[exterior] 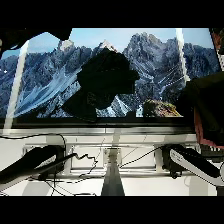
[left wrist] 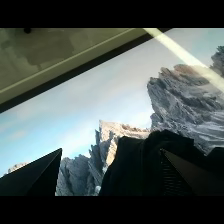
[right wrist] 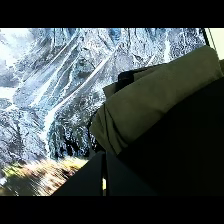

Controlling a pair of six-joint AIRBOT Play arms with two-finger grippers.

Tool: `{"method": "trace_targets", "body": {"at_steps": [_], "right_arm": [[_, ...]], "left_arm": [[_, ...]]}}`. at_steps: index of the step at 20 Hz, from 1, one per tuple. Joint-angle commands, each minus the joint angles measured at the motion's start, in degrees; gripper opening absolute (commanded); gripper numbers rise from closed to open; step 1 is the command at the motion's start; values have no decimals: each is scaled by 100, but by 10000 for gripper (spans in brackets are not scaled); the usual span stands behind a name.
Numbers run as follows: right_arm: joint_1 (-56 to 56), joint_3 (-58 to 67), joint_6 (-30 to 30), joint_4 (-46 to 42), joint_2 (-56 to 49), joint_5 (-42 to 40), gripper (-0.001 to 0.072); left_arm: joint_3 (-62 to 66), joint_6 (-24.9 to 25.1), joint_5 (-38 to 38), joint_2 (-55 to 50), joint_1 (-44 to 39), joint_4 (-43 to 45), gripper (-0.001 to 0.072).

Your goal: Fold the clothes and pants, and hang the long-sleeved shirts on hangers.

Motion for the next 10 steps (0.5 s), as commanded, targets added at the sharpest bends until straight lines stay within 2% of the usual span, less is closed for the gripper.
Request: {"method": "trace_targets", "body": {"at_steps": [1, 8, 10], "right_arm": [[2, 2, 0, 2, 0, 0, 19], [2, 2, -4, 0, 0, -46, 19], [0, 2, -44, 0, 0, -570, 19]], "left_arm": [[0, 0, 2, 4, 7, 2, 696], [0, 0, 2, 4, 4, 2, 696], [0, 0, 2, 4, 4, 2, 696]]}}
